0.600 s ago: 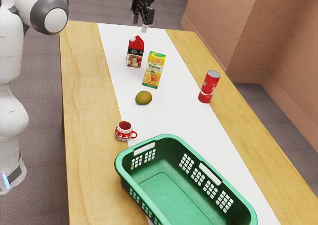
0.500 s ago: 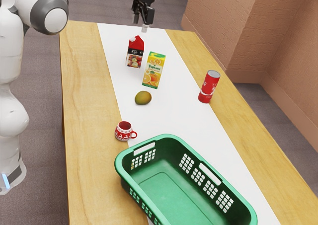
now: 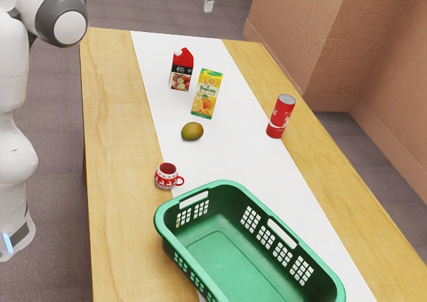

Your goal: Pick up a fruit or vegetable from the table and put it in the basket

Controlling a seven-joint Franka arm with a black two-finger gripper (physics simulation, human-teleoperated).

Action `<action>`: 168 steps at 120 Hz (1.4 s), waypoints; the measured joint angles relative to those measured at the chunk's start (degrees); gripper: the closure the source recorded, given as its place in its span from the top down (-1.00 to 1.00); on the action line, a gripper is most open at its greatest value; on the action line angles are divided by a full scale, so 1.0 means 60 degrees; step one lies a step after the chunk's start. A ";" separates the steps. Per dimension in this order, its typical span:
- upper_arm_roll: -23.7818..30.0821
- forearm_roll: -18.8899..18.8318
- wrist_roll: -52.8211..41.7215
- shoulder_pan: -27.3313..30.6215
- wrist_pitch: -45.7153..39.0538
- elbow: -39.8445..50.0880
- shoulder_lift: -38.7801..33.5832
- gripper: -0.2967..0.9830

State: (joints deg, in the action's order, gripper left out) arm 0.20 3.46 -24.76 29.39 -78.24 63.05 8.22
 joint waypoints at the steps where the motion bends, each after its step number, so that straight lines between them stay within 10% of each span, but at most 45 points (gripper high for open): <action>1: 0.0004 0.0011 0.0000 -0.0058 0.0020 0.0042 0.0013 0.54; 102: 0.0054 -0.0587 0.2039 -0.3050 -0.1152 0.2982 0.0642 0.53; 119: -0.1718 -0.0660 0.2444 -0.4683 -0.2619 0.5403 -0.0300 0.53; 168: -0.2213 -0.0539 0.3144 -0.4222 -0.4519 0.7436 -0.1117 0.52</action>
State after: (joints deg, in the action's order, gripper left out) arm -13.07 0.22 -5.89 4.06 -105.36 107.67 1.52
